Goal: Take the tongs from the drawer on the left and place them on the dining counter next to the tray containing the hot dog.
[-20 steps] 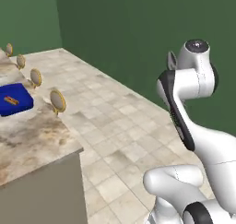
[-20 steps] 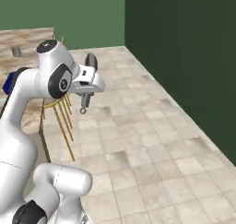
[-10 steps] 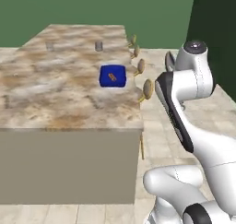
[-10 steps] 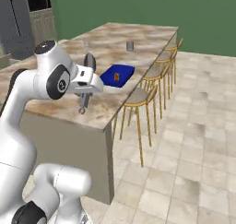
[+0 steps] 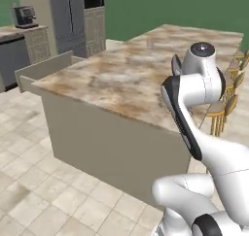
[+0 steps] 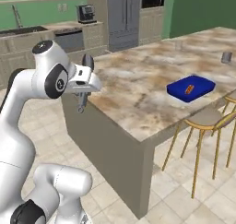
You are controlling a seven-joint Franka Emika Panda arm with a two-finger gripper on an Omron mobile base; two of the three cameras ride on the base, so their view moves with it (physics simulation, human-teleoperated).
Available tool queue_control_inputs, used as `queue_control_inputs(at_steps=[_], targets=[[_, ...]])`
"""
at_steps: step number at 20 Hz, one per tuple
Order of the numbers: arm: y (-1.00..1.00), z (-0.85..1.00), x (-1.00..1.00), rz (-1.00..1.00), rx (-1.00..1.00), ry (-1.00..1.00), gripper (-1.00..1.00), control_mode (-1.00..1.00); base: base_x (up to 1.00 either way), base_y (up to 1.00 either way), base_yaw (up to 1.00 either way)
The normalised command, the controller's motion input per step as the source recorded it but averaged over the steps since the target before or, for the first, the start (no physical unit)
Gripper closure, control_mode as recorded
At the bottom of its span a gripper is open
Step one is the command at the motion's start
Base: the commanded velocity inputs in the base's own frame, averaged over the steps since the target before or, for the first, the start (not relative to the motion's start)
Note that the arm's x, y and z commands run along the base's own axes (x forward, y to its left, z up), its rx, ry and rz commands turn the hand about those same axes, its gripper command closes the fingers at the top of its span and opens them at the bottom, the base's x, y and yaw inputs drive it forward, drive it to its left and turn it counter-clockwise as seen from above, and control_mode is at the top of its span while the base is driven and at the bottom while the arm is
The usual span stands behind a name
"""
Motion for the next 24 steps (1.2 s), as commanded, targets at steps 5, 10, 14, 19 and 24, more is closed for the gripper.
queue_control_inputs(at_steps=[5,10,14,19,24], targets=[[0.0,0.0,0.0,0.0,0.0,0.0,1.0,1.0,-0.21,-0.94,0.74],[0.0,0.0,0.0,0.0,0.0,0.0,1.0,1.0,-0.67,-0.96,0.58],[0.0,0.0,0.0,0.0,0.0,0.0,1.0,1.0,-0.47,-0.92,0.53],[0.0,0.0,0.0,0.0,0.0,0.0,1.0,1.0,-0.03,-1.0,0.57],[0.0,0.0,0.0,0.0,0.0,0.0,1.0,1.0,0.0,-1.0,0.51]])
